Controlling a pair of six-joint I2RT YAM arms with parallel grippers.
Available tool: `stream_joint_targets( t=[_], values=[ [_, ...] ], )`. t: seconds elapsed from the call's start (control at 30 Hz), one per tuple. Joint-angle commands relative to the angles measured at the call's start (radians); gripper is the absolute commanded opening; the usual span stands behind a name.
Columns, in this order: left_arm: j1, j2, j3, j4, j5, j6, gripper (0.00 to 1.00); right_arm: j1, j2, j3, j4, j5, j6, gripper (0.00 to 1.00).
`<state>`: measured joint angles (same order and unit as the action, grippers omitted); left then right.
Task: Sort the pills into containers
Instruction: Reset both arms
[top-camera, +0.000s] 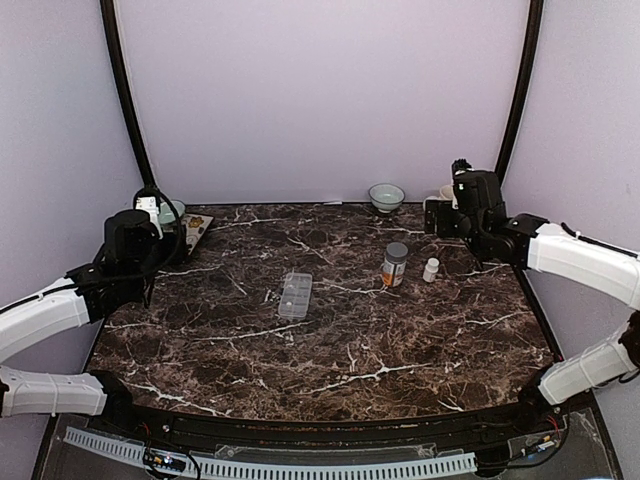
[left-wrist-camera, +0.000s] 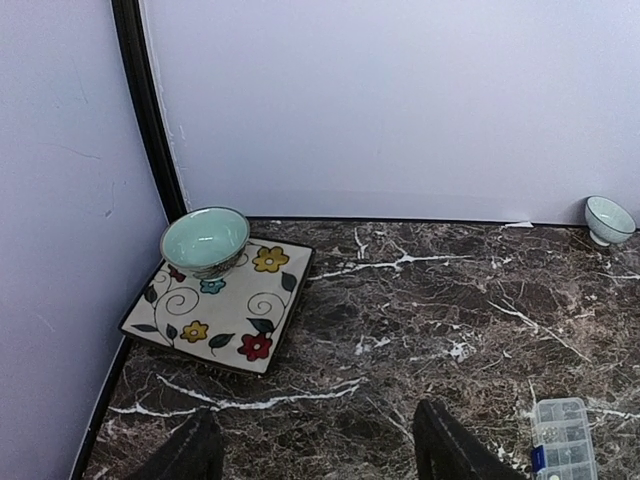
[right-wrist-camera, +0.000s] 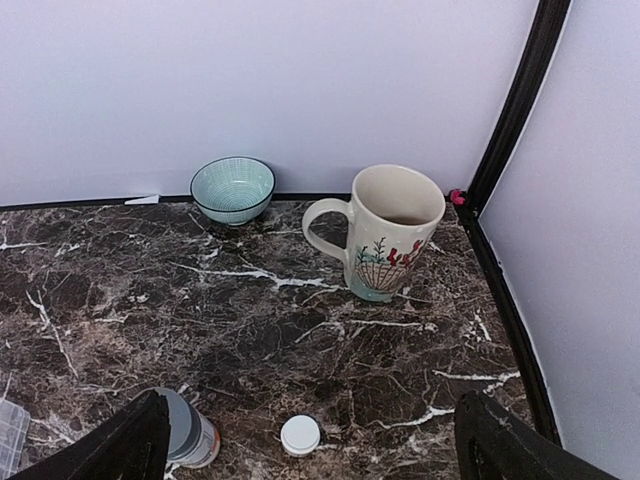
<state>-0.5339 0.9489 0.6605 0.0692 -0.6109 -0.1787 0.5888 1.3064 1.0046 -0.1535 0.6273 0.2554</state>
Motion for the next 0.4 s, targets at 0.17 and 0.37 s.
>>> stream_joint_targets(
  t=[0.17, 0.37],
  values=[
    [-0.001, -0.014, -0.04, -0.005, -0.018, 0.009, 0.67, -0.02, -0.07, -0.073, 0.012, 0.034, 0.016, 1.0],
    [0.0, -0.01, -0.038, -0.003, -0.031, 0.011, 0.67, -0.033, -0.098, -0.098, 0.026, 0.012, 0.037, 1.0]
  ],
)
